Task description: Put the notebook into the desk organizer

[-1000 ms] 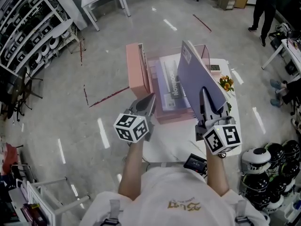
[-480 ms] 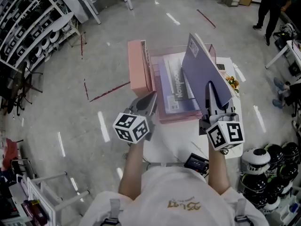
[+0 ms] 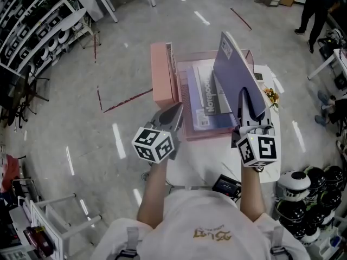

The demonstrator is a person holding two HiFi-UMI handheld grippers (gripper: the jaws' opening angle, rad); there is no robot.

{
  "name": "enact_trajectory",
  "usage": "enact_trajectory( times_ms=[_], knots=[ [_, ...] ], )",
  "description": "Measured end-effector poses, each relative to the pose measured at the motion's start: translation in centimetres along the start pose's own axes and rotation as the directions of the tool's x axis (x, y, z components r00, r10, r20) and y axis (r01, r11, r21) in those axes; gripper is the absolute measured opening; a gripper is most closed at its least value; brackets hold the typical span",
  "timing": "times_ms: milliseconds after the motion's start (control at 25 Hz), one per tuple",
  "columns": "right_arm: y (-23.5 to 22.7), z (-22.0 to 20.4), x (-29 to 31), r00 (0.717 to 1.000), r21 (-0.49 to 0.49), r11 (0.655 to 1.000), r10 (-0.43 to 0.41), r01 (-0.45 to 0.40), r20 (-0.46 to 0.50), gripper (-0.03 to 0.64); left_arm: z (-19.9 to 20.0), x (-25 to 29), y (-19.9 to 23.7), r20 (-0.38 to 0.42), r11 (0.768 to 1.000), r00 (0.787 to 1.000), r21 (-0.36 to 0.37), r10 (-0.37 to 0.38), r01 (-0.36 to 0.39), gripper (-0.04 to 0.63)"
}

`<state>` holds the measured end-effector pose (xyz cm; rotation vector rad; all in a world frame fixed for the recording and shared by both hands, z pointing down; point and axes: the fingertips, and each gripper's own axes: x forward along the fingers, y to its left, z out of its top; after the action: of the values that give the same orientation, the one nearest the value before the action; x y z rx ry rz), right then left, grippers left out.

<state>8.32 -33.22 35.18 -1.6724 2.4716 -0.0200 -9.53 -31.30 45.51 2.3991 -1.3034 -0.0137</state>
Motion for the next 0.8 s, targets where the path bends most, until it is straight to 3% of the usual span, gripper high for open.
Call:
enact_trajectory(
  times_ms=[800],
  knots=[
    [3.4,-1.9,-0.2,0.998,-0.183,0.981,0.062,-0.066,-0.03,0.041,-0.2,-0.1,0.0,-0.009,1.0,1.0,0.029,0.006,-0.005,0.012]
  ],
)
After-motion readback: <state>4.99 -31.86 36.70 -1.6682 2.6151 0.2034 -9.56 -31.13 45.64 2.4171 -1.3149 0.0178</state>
